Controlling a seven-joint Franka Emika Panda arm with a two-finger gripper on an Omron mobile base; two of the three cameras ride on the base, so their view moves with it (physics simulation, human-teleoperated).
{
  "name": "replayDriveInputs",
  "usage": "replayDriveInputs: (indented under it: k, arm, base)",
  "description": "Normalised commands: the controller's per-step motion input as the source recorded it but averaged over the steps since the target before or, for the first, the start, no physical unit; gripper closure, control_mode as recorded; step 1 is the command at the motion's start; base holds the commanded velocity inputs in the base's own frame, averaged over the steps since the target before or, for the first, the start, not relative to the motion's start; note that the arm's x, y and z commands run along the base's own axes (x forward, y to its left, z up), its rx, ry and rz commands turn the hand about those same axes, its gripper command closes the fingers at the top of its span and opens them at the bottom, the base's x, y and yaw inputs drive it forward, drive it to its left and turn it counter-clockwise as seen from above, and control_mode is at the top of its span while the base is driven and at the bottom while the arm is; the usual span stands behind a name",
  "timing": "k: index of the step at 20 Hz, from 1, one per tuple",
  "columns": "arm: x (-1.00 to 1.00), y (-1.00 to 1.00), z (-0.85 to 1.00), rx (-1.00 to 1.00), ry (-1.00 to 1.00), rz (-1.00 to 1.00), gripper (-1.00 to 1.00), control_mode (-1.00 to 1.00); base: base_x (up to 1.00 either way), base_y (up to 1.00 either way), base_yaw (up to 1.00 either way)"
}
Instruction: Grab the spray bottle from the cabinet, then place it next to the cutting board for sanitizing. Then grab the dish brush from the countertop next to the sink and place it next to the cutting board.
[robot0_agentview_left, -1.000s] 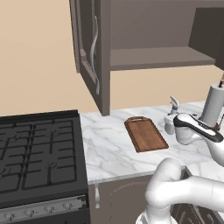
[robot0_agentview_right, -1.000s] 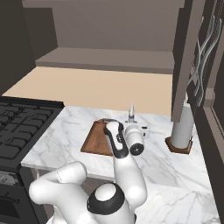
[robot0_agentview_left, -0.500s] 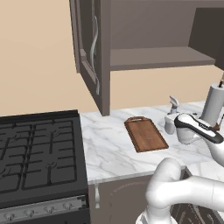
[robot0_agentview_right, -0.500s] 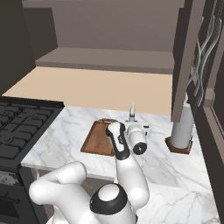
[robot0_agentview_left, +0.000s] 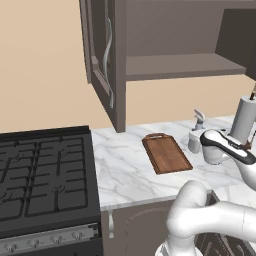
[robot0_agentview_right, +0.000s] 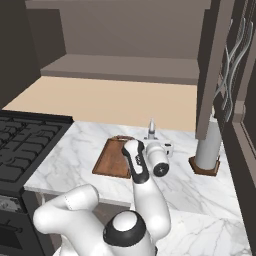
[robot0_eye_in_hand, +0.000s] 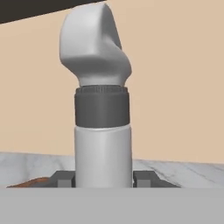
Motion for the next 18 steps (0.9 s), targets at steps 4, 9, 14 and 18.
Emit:
replayDriveInputs:
  k: [4, 9, 14, 18]
  arm:
    - [-0.14, 0.0, -0.24, 0.0, -0.06, 0.0, 1.0, -1.0]
    - [-0.21, 0.0, -0.14, 0.0, -0.07, 0.0, 1.0, -1.0]
    - [0.0, 0.0, -0.17, 0.0, -0.01, 0.0, 1.0, -1.0]
    - [0.0, 0.01, -0.14, 0.0, 0.0, 0.0, -1.0, -1.0]
  base:
    - [0.0, 0.0, 0.0]
    - [0.0, 0.0, 0.0]
    - [0.0, 0.0, 0.0]
    - [0.0, 0.0, 0.0]
